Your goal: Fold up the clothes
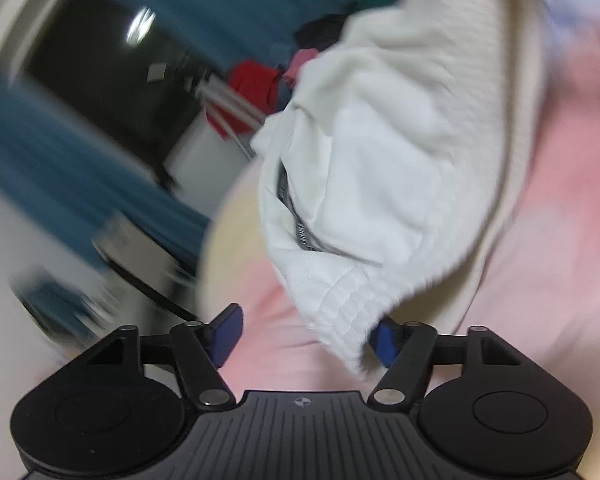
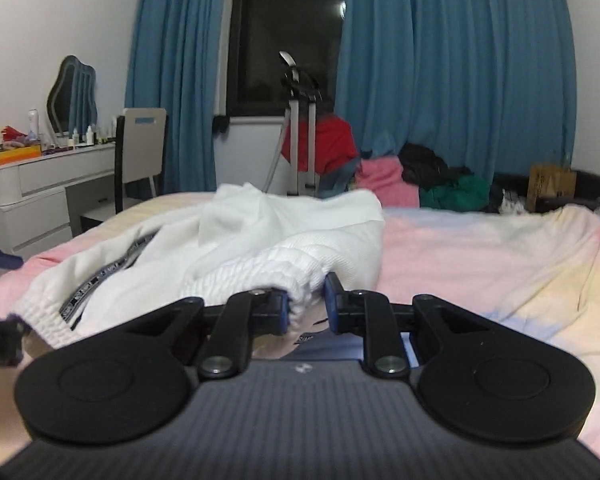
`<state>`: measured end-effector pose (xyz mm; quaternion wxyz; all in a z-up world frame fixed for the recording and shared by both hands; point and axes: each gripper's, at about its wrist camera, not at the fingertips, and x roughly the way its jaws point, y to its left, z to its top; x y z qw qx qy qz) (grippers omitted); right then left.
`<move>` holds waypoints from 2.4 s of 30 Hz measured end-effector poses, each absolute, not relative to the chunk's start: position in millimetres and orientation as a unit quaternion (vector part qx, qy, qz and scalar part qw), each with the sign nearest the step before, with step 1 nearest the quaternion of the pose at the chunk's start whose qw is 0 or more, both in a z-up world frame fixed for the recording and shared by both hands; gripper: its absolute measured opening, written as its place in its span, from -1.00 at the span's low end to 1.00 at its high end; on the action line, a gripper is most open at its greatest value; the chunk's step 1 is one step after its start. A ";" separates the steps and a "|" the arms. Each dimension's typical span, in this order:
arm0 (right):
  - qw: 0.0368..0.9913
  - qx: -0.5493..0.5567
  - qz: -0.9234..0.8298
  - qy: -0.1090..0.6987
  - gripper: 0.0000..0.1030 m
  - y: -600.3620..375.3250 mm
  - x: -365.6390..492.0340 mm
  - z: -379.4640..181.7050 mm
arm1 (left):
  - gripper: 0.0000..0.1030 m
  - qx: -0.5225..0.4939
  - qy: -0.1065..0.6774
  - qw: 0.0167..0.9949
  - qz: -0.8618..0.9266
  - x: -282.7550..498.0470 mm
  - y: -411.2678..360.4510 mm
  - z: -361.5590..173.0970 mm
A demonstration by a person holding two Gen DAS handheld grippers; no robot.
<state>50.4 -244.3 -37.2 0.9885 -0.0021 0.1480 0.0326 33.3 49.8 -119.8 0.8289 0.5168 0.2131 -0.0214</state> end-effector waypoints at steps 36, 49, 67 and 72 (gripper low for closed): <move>0.938 -0.078 0.190 0.278 -0.17 -202.8 54.0 -73.7 | -0.51 0.036 0.391 0.920 -0.005 75.2 161.9 -42.3; 0.887 0.318 0.103 0.317 0.57 -303.5 87.8 -88.5 | 0.56 -0.183 0.351 0.916 -0.067 39.3 200.9 -38.3; 0.850 0.361 0.151 0.354 -0.40 -285.2 118.6 -115.0 | -0.64 -0.307 0.380 0.872 -0.016 87.6 240.1 -87.1; 0.821 0.405 0.178 0.361 -0.44 -268.7 104.0 -101.8 | -0.67 -0.320 0.297 0.900 -0.014 99.6 268.1 -22.9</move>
